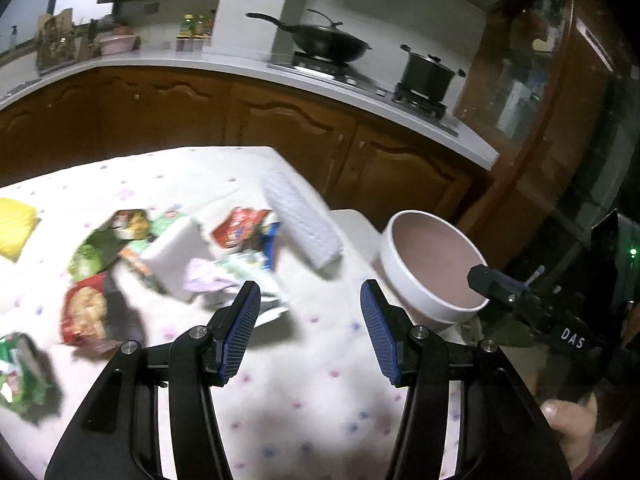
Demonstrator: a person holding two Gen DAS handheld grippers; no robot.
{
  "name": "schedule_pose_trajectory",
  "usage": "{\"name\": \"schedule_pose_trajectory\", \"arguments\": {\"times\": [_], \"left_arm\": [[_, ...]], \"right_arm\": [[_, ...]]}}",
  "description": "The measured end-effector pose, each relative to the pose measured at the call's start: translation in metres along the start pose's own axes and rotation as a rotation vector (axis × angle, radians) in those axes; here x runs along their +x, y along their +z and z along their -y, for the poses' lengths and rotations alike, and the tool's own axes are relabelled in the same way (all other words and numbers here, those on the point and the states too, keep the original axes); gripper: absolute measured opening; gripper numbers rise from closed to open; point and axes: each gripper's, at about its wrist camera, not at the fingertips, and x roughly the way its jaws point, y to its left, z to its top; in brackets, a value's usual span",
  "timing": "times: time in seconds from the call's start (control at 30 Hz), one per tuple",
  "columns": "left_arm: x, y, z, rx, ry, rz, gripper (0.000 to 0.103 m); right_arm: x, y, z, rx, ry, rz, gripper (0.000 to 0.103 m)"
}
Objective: Collect trash
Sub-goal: 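Move both tools back over the table toward the remaining trash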
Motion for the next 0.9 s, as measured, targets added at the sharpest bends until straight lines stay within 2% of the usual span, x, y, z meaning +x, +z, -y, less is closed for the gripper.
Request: {"name": "schedule_pose_trajectory", "arguments": {"times": [0.2,0.4,0.9], "left_arm": [[-0.02,-0.012,-0.032,-0.04,0.044,0.011,0.053],[-0.036,-0.02,-0.061,-0.082,0.095,0.023,0.057],[-0.046,-0.033,-0.111,-0.151,0.176,0.013,0.057]], "right_arm": [[0.009,-0.007,-0.018,-0.019,0.028,-0.017,0.081],[0.014,-0.013,-0.037,-0.047,0.05,-0.026,0.081],[0.035,-0.017,-0.063,-0.096,0.079,-0.051,0.081]]}}
